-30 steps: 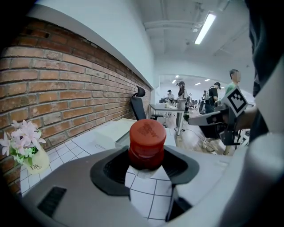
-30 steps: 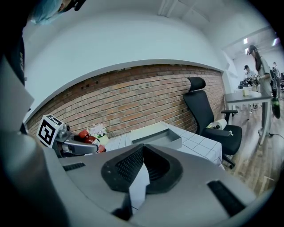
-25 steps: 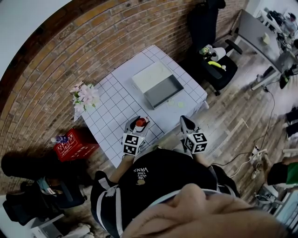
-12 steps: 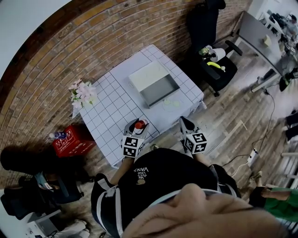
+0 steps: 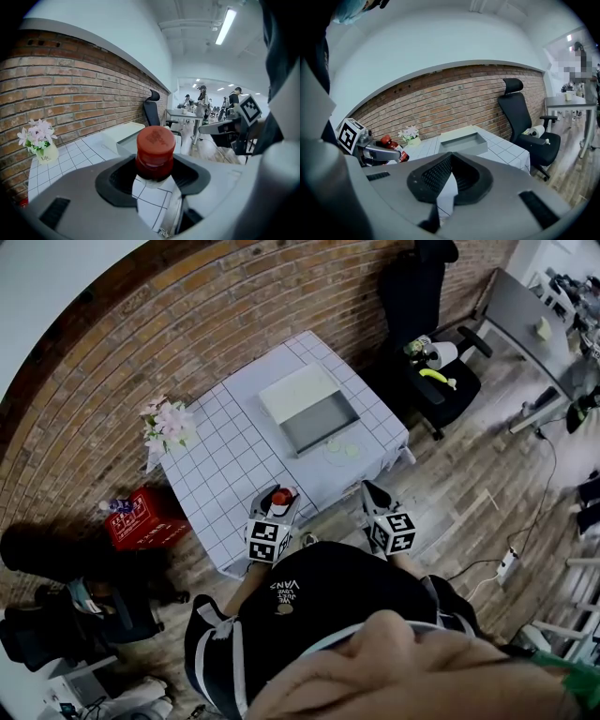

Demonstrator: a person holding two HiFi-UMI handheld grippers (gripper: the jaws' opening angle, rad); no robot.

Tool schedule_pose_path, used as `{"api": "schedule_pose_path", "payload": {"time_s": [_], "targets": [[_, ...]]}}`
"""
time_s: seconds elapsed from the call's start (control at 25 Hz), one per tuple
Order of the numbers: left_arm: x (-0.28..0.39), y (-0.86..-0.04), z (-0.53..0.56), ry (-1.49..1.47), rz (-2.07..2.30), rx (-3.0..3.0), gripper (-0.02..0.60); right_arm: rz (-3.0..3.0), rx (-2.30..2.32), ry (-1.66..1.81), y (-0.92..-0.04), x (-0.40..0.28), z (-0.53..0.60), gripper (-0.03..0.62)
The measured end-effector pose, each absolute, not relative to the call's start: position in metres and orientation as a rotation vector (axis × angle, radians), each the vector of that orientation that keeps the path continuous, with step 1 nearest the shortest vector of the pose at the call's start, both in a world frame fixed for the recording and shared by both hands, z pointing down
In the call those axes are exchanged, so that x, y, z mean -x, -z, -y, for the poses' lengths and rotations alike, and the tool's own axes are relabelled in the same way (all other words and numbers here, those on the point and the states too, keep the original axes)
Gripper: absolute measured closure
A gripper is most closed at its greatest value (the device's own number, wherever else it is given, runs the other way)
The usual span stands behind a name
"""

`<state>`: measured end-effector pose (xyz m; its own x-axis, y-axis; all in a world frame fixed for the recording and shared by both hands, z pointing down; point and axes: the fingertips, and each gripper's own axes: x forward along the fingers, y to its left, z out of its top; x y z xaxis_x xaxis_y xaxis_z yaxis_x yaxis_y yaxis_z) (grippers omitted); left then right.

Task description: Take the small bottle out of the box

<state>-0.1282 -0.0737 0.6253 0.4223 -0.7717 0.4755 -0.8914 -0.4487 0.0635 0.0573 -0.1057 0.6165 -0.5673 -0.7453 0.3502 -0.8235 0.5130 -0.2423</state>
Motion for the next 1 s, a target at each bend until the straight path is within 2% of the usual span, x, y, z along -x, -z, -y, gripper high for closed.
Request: {"api": "schedule_pose_path", "payload": {"time_s": [1.0], "targets": [[0.114,-0.627,0.069,-0.552,1.442,-2.356,0.356,2.546,-1.282,-0.530,-0.620,-0.062,0.104,0.594]]}}
